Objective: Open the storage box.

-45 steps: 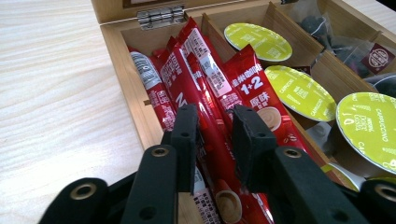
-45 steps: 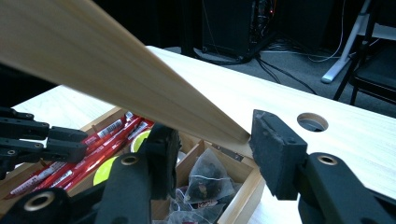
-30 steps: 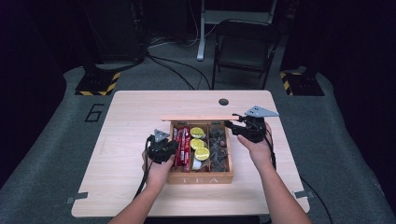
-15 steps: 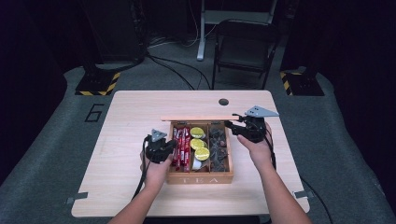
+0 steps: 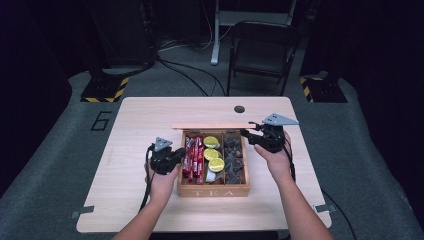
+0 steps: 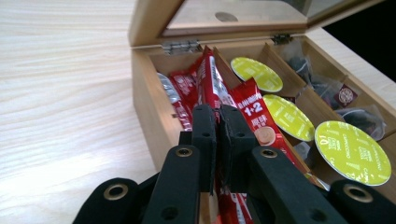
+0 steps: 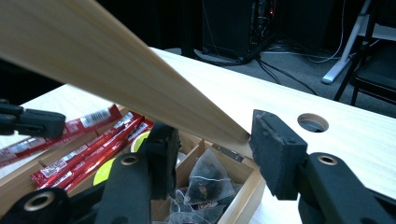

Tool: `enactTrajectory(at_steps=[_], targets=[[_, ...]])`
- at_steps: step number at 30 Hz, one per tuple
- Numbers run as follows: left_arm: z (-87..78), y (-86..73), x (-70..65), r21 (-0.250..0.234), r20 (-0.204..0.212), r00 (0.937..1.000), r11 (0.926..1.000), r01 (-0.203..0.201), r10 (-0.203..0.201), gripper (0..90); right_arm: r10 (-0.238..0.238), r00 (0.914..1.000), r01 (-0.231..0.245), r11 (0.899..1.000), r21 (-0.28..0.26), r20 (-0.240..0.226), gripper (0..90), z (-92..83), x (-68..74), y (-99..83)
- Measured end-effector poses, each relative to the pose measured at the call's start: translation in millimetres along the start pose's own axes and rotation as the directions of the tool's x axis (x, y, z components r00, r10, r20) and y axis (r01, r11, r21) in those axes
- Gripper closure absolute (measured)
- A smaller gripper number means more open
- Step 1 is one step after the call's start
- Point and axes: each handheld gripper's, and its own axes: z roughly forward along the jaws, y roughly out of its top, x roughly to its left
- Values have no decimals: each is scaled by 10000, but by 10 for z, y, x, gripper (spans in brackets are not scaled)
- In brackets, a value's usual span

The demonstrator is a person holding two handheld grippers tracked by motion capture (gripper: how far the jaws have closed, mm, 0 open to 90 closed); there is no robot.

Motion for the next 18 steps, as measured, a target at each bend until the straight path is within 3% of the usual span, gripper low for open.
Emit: enactTrajectory(at_steps=[10, 18], targets=[[-157, 55, 118, -123, -77, 9999, 9999, -78, 77, 854, 64, 10000, -64, 10000, -13, -22, 520, 1, -4, -3], [-247, 70, 217, -213, -393, 9992, 9997, -87, 79, 854, 73, 10000, -73, 10000, -16, -19, 520, 1, -3, -3]])
